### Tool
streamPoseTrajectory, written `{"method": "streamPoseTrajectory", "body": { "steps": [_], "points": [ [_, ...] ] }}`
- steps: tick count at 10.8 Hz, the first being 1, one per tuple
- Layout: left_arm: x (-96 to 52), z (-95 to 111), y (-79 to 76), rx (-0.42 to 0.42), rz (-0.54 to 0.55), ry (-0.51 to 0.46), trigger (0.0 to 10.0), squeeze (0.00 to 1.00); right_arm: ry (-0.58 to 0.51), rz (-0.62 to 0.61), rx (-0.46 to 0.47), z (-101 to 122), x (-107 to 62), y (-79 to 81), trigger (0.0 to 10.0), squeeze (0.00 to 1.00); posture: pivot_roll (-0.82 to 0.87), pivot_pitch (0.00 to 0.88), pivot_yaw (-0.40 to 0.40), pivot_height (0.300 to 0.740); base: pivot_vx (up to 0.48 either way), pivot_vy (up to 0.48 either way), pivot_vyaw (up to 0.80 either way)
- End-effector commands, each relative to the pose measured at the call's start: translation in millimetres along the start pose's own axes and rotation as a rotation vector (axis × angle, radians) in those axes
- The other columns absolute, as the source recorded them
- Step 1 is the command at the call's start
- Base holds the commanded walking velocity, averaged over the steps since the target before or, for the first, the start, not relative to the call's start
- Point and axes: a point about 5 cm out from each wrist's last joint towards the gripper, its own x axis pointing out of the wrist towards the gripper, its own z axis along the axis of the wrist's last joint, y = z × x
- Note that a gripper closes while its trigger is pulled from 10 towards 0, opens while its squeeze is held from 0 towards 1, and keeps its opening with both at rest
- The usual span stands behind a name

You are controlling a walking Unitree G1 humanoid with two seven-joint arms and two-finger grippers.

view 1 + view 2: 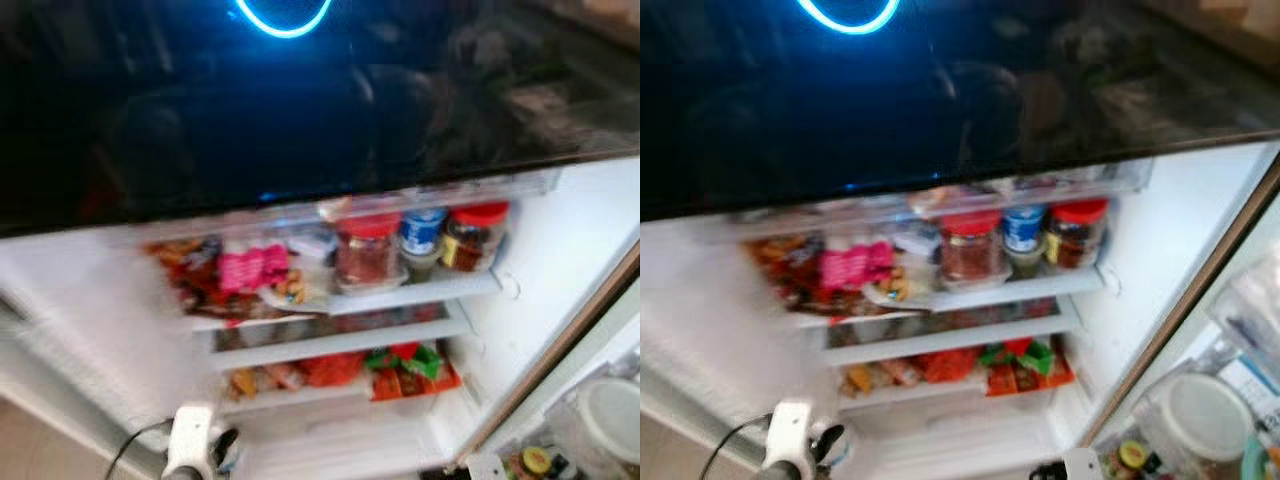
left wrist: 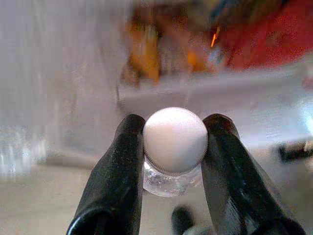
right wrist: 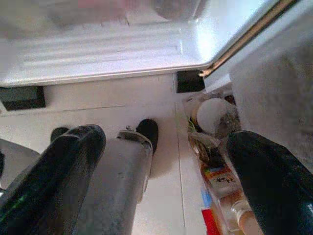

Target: Restocking fridge

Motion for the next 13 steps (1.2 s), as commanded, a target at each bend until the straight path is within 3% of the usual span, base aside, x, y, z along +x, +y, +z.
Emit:
{"method": "streamPoseTrajectory", "body": {
  "steps": [1, 2, 5, 8, 10, 12, 13],
  "points": [
    [21.5, 60.4, -9.9, 0.029, -0.023, -0.179, 10.0, 0.0, -0.006, 0.006, 0.0, 1.7, 0.4, 1.2, 10.0, 0.0, -0.03, 0.0, 0.057, 0.74, 0.0, 0.0, 0.0],
    [25.4, 74.0, -13.1, 0.036, -0.03, -0.213, 10.0, 0.0, -0.007, 0.007, -0.008, 2.0, 0.4, 1.3, 10.0, 0.0, -0.03, 0.0, 0.057, 0.74, 0.0, 0.0, 0.0],
    [26.4, 78.2, -16.9, 0.041, -0.039, -0.231, 10.0, 0.0, -0.005, 0.007, -0.017, 1.7, 0.3, 0.9, 10.0, 0.0, -0.03, 0.0, 0.058, 0.74, 0.0, 0.0, 0.0],
    [26.8, 70.9, -21.7, 0.012, -0.058, -0.186, 10.0, 0.0, 0.0, 0.013, -0.017, 0.9, 0.1, 0.8, 10.0, 0.0, -0.03, 0.0, 0.061, 0.74, 0.0, 0.0, 0.0],
    [22.9, 56.4, -29.4, 0.001, -0.096, -0.162, 10.0, 0.0, -0.004, 0.012, -0.018, 1.0, 0.1, 0.6, 10.0, 0.0, -0.02, 0.0, 0.06, 0.74, 0.0, 0.0, 0.0],
    [14.1, 16.8, -42.2, 0.017, -0.122, -0.01, 10.0, 0.0, -0.004, 0.015, -0.02, 1.0, 0.1, 1.0, 10.0, 0.0, -0.03, 0.0, 0.062, 0.74, 0.0, 0.0, 0.0],
    [13.0, 12.5, -42.9, 0.022, -0.103, 0.008, 10.0, 0.0, -0.005, 0.015, -0.02, 1.0, 0.1, 1.0, 10.0, 0.0, -0.03, 0.0, 0.062, 0.74, 0.0, 0.0, 0.0]
  ]
}}
